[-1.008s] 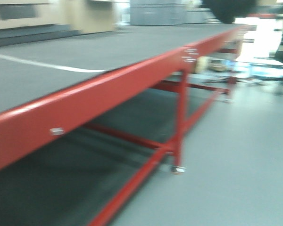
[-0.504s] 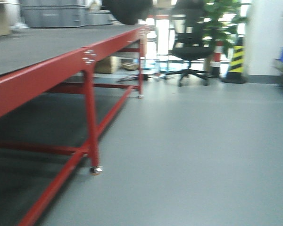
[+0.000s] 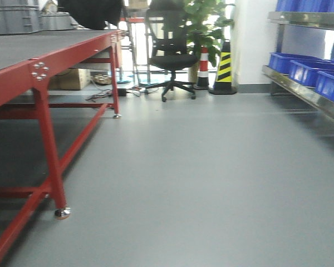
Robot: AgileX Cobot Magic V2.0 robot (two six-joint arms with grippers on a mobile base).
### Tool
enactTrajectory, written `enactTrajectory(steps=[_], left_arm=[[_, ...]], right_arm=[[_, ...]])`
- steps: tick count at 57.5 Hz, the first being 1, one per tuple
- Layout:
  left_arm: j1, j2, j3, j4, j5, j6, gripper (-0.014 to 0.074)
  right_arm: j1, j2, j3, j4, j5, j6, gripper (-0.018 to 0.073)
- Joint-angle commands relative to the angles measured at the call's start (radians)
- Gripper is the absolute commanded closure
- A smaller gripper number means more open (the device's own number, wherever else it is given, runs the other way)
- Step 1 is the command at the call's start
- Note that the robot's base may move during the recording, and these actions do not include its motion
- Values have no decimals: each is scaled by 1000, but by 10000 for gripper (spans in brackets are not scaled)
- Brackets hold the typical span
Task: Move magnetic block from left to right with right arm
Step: 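Drive forward toward the office chair while holding the cube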
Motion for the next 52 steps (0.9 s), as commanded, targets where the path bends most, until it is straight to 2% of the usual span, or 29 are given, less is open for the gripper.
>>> enactTrajectory(steps=[1,52], left_arm=[[0,-13,7,-3,-78,-7,722],[0,-13,7,-3,-78,-7,722]], right_arm=[[-5,9,-28,-10,-86,-8,325],[-5,9,-28,-10,-86,-8,325]])
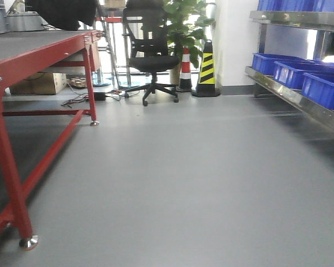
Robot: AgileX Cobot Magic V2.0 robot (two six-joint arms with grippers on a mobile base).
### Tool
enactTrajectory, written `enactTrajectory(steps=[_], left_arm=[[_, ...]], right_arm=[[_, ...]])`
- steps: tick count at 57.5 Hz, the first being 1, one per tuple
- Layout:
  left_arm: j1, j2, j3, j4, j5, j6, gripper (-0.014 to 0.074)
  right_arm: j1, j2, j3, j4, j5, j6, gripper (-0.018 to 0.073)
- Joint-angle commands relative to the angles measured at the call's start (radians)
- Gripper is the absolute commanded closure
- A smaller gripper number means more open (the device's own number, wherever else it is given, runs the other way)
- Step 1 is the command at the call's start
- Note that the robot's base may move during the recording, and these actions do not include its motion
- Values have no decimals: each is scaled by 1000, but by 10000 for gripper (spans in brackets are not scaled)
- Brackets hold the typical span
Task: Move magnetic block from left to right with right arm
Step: 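Drive forward toward the office chair while holding the cube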
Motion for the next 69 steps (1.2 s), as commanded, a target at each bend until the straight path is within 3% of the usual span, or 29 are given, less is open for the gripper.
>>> enactTrajectory(steps=[1,69], left_arm=[[0,-13,7,-3,-78,-7,722],[0,-13,7,-3,-78,-7,722]], right_arm=[[-5,11,-28,-10,-86,-8,325],[-5,11,-28,-10,-86,-8,325]])
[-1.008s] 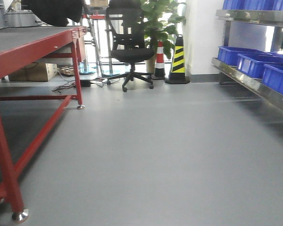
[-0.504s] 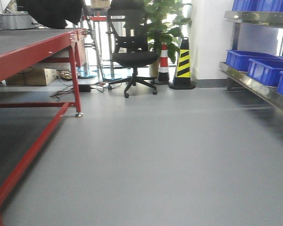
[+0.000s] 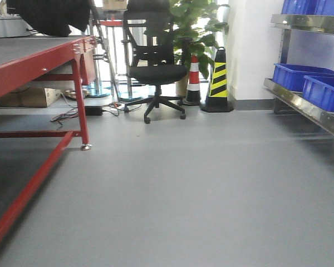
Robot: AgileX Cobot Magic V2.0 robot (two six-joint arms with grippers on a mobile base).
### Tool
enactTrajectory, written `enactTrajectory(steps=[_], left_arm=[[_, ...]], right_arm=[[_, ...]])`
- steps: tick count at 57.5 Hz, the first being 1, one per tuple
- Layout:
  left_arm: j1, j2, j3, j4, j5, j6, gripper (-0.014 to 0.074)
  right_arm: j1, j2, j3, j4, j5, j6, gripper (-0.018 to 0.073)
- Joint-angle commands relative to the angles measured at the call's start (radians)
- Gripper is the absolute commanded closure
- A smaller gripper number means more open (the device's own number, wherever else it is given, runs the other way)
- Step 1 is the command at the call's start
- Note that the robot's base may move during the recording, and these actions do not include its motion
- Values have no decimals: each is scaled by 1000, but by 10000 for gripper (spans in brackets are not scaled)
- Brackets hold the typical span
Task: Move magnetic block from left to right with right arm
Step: 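Drive forward toward the office chair while holding the cube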
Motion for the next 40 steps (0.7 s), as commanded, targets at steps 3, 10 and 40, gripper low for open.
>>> enactTrajectory(steps=[3,10,40], left_arm=[[0,-13,7,-3,-78,-7,722],[0,-13,7,-3,-78,-7,722],[0,-13,7,-3,-78,-7,722]], right_arm=[[-5,11,-28,-10,-86,-8,325],[-5,11,-28,-10,-86,-8,325],[-5,11,-28,-10,-86,-8,325]])
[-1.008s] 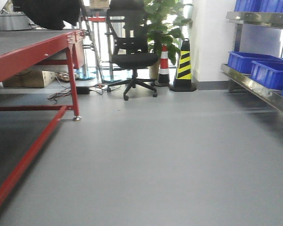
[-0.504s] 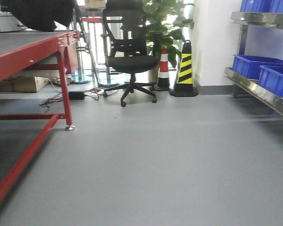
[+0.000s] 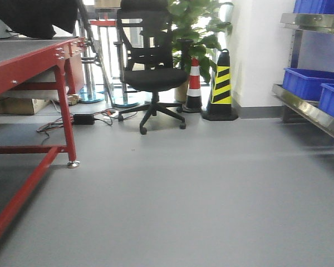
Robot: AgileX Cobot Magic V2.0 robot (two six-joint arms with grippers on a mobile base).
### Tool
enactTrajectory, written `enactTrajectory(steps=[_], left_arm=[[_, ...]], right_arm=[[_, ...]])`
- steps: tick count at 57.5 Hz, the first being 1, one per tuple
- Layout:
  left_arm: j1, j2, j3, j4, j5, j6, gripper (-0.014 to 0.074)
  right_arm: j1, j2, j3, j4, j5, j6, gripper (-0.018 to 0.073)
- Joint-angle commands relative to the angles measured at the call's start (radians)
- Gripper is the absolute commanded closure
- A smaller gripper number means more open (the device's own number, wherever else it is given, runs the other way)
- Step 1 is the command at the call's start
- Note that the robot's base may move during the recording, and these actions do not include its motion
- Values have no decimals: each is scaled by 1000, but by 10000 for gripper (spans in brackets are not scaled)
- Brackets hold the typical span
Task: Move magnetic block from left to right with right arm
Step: 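Drive forward toward the office chair while holding the cube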
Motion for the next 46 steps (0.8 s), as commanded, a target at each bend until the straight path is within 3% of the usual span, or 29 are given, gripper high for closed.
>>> enactTrajectory(steps=[1,46], left_arm=[[0,-13,7,-3,-78,-7,722],[0,-13,7,-3,-78,-7,722]], right_arm=[[-5,11,-28,-10,-86,-8,325],[-5,11,-28,-10,-86,-8,325]])
